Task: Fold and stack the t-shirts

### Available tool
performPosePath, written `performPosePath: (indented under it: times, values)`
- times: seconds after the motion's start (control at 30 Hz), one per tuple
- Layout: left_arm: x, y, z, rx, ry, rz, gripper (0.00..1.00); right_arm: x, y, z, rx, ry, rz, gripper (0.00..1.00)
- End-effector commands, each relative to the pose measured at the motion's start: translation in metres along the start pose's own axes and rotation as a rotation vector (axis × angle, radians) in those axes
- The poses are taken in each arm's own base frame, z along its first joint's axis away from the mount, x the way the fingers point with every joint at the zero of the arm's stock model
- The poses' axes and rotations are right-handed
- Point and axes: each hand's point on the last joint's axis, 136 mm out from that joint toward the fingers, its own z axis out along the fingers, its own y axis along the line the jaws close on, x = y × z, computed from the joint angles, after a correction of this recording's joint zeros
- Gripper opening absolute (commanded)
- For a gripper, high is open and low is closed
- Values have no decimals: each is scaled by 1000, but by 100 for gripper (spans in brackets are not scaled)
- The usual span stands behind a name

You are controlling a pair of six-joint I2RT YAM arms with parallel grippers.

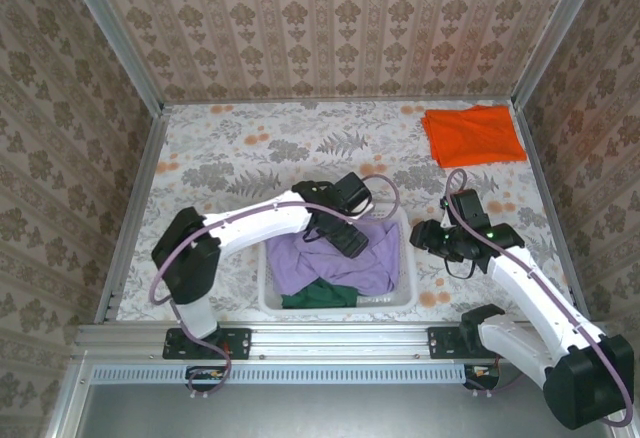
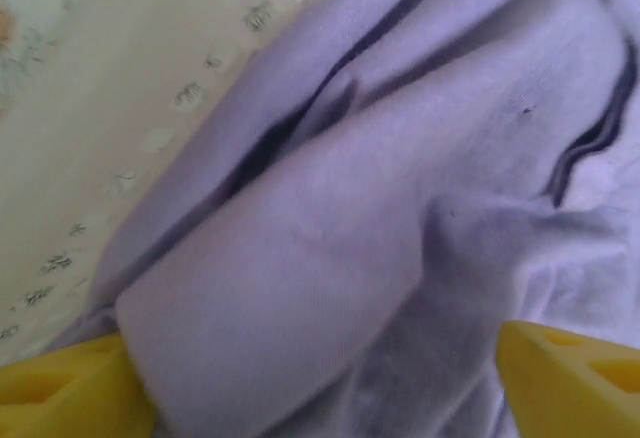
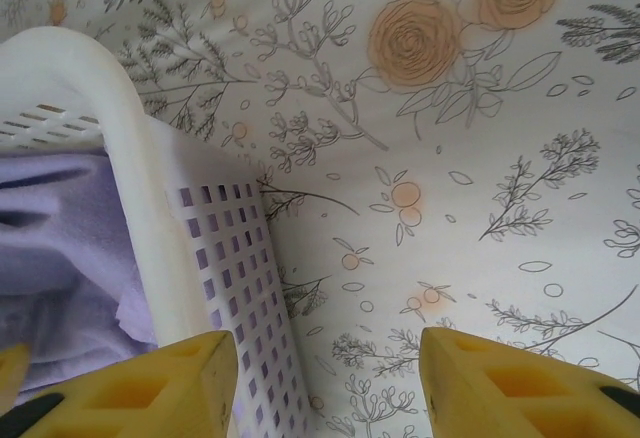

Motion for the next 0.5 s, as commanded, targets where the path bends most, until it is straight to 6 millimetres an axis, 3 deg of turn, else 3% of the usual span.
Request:
performPosePath:
  times: [0.0,0.1,0.23,0.33,0.47]
  values:
    - [4,-7,11,35,74,28,72,14,7,0,-6,77,-31,52]
    - [1,-9,16,46,84,28,51,16,6,0,14,84,-49,52]
    - [-8,-8,7,33,38,28,24,7,3,-13,46,19,-59,60]
    - [-19,-1,-11,6,-34,22,21,2,8,-23,14,-32,-60,62]
    - [-38,8,-48,-40,-173,26,6,7,18,-23,-38,7,-69,61]
